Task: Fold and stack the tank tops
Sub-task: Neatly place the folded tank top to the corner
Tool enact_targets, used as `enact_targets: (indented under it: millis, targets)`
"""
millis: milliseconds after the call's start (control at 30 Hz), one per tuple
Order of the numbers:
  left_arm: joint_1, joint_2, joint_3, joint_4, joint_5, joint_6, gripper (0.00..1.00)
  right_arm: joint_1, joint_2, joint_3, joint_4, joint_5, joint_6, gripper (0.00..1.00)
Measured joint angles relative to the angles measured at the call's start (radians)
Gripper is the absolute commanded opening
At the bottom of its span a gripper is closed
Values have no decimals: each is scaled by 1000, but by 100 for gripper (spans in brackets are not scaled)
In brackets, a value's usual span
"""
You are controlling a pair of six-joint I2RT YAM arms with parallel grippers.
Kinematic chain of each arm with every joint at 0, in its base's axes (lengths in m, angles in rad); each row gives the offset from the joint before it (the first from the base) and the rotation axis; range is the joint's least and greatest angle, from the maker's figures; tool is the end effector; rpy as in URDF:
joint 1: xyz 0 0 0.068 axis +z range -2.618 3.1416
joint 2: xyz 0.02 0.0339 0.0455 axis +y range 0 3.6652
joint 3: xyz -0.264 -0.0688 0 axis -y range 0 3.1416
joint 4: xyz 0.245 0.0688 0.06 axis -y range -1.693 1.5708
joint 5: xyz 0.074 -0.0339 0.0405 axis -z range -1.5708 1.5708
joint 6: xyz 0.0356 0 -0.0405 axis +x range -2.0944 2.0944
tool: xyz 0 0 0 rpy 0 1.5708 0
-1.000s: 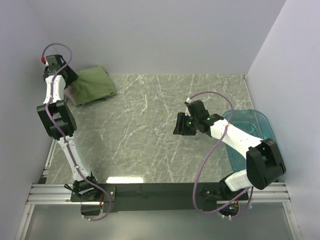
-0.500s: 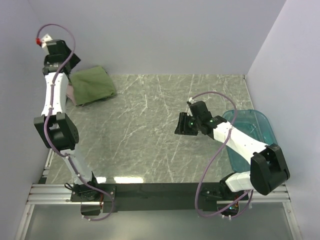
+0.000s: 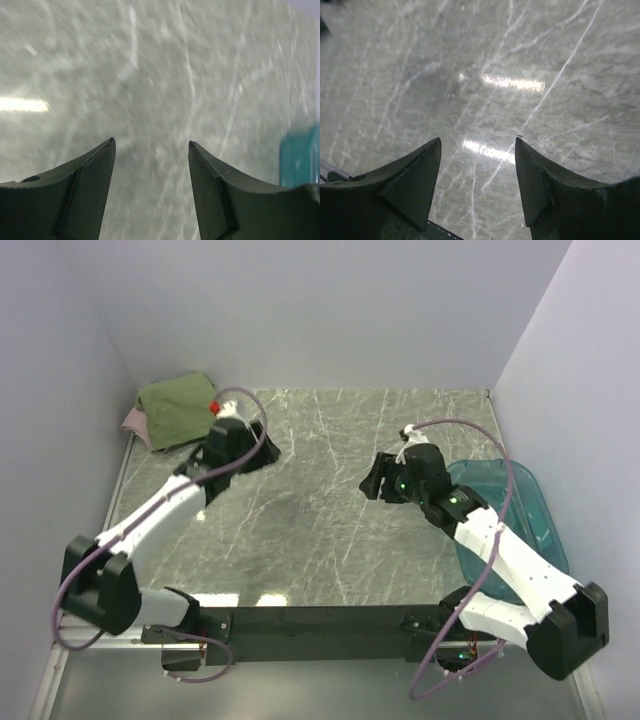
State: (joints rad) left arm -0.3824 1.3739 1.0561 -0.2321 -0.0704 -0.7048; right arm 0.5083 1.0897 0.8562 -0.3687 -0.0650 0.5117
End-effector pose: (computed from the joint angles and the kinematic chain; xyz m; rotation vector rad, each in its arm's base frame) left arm 0.2915 -0.1145 0.2956 -0.3909 2.1369 -0.5636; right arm 0.2088 0.1190 0.2872 -0.0346 2.2460 0.6405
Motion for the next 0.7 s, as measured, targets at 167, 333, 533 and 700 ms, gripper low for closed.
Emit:
enact_targets:
  millis: [167, 333, 533, 700]
  targets:
    - [-176, -164, -174, 21, -34, -18, 65, 0, -115, -27, 13, 63, 3, 76]
    - [-293, -254, -245, 27, -64, -23, 65, 0, -230, -108, 16, 143, 16, 82]
    - [-359, -263, -254, 39, -78, -23, 65, 0, -306, -163, -10, 228, 37, 85]
    - [-386, -260, -247, 40, -85, -15, 65, 0, -327, -163, -13, 249, 53, 85]
